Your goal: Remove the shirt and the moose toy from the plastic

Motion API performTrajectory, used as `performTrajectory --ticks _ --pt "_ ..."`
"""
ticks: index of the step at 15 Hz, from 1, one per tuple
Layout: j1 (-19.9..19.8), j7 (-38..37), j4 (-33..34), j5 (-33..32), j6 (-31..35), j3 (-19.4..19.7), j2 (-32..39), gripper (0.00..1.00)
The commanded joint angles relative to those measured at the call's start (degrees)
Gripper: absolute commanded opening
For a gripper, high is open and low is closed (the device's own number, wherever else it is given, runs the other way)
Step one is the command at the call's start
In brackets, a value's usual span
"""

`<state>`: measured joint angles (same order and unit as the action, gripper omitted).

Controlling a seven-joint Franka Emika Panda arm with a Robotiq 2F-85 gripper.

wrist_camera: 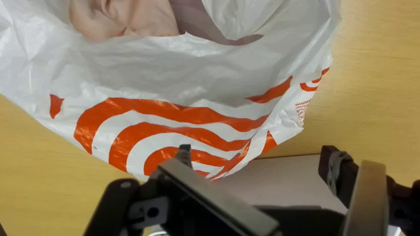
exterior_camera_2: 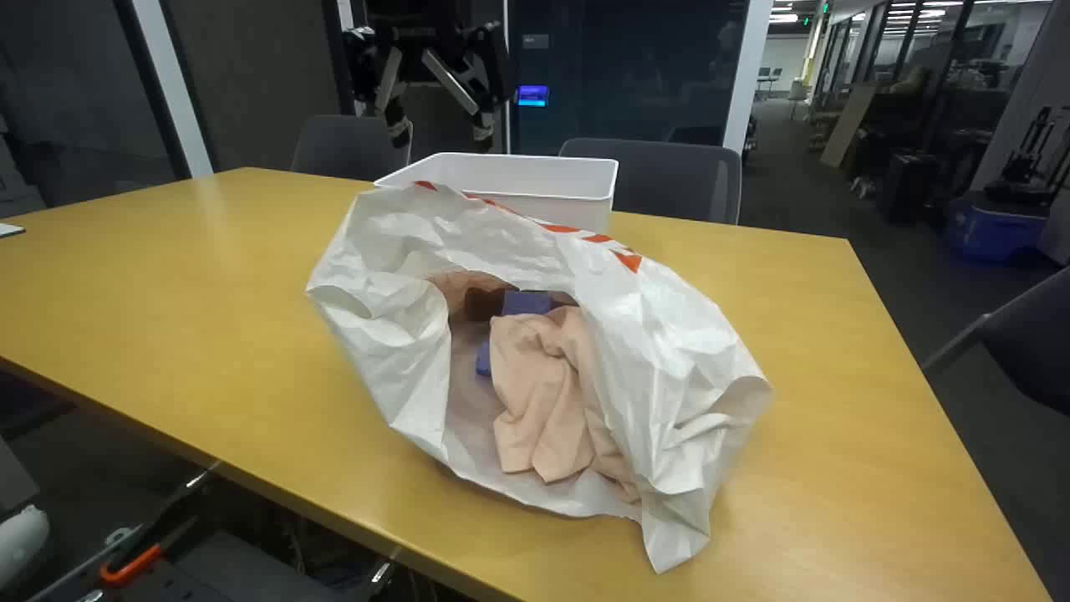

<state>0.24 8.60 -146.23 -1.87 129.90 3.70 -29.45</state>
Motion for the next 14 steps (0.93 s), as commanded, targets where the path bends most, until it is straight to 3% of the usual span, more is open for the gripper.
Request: performTrajectory --ticks 1,9,14 --pt "-0.14 0.05 0.37 0.09 -0.17 -0.15 -0.02 1.00" --pt "-1.59 -1.59 0.07 -0.67 -0.99 -0.04 -1.07 1.00" --pt "-9.68 -5.63 -3.32 -5.37 -4.02 2.37 -3.92 1.00"
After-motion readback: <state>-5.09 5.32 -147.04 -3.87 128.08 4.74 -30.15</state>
